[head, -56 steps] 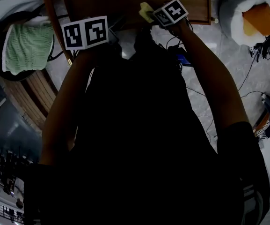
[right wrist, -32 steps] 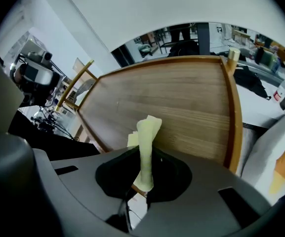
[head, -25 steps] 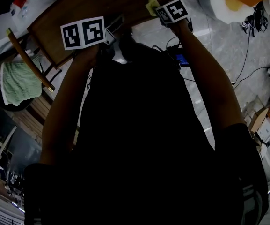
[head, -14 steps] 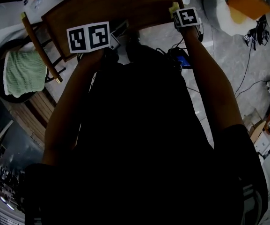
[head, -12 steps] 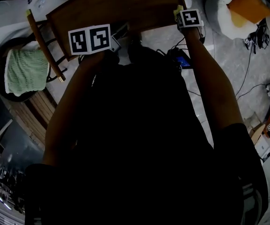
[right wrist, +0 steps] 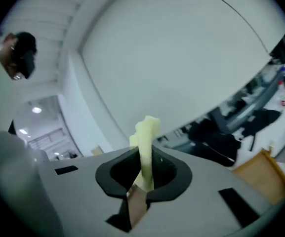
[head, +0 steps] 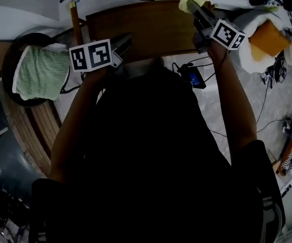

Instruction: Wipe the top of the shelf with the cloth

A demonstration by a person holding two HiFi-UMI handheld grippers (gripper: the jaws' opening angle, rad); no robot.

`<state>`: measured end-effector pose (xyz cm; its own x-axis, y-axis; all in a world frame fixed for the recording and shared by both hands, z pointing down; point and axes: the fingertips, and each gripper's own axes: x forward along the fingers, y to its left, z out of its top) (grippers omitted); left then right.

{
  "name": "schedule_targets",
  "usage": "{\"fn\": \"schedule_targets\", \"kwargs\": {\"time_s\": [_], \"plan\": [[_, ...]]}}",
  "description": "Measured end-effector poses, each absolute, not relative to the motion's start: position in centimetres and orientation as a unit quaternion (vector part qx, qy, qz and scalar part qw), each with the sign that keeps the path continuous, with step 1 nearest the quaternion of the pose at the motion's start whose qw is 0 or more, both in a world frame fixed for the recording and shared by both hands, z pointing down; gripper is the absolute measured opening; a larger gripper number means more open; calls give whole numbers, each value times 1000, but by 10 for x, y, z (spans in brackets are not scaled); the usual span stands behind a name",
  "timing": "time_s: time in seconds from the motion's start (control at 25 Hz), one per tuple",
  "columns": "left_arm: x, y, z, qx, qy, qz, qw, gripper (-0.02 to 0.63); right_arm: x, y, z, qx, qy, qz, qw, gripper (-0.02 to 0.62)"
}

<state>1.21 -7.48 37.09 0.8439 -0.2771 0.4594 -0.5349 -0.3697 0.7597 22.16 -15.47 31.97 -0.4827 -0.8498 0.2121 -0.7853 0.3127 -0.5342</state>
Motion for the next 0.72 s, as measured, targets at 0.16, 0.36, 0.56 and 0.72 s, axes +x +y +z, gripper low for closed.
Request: {"fn": "schedule_targets", "kwargs": {"time_s": [0.16, 0.36, 0.56, 0.72], "plan": [[-30, -92, 339, 838, -252, 72, 480, 11, 107, -146, 185, -367, 891, -192, 185, 51], [-67, -96, 264, 892, -180, -44, 413, 11, 34, -98, 119, -212, 908, -193, 305, 49], [-105, -89, 194, 921, -112, -147, 343, 11, -14, -57, 115, -103, 925, -203, 304, 49], [-113, -73, 169, 948, -81, -137, 276, 11, -32, -42, 135, -122, 940, -185, 258, 49]]}}
